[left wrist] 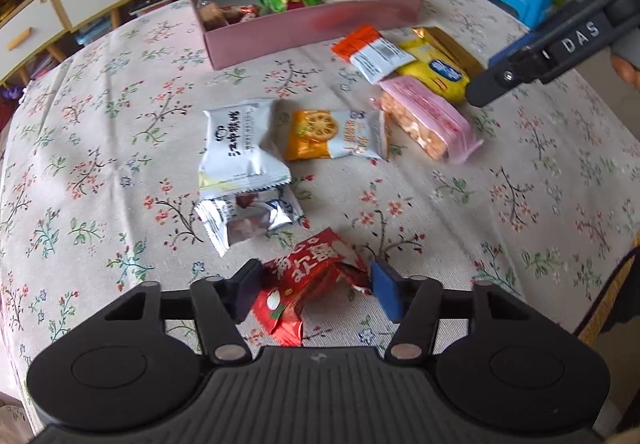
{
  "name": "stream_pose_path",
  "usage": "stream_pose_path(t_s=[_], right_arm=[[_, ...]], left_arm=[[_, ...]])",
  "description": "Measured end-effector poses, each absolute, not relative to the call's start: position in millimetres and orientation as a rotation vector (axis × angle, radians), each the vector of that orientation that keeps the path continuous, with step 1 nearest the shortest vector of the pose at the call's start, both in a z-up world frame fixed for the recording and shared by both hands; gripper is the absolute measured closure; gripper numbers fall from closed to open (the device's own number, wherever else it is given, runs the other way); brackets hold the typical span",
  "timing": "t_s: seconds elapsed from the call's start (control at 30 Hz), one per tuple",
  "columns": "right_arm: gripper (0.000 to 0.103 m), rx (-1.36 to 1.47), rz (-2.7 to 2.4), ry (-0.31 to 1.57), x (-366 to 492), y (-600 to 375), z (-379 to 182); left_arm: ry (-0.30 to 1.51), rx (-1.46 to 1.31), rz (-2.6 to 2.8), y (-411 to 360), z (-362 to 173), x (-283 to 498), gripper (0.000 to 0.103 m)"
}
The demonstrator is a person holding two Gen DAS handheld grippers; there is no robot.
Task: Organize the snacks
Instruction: 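Reach the left gripper to the red candy wrapper and grasp it, then grasp the pink snack pack with the right gripper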
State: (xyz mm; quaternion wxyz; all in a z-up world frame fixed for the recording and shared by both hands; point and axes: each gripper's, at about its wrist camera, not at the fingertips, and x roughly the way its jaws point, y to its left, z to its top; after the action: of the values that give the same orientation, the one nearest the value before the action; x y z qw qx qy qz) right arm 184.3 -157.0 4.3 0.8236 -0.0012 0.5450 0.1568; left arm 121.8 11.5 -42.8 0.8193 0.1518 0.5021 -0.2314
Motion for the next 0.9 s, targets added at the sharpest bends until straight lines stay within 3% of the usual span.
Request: stream_pose_path(t_s=[0.4, 0.63, 0.9], right_arm=[[0.044, -0.014, 0.348, 1.16, 184.7, -155.5, 3.1], [0.044, -0.02, 0.374, 1.161, 182.3, -149.8, -2.5], [0.045, -0.003, 0.4, 1.137, 181.5, -141.9, -5.4]], left_arm=[[1.054, 0.419, -0.597, -0.8, -43.3, 108.8, 0.05], [1.045, 0.43, -0.57, 1.1, -42.2, 111.0, 0.066], [1.029, 0.421, -0.545, 1.2, -39.6, 113.0, 0.07]])
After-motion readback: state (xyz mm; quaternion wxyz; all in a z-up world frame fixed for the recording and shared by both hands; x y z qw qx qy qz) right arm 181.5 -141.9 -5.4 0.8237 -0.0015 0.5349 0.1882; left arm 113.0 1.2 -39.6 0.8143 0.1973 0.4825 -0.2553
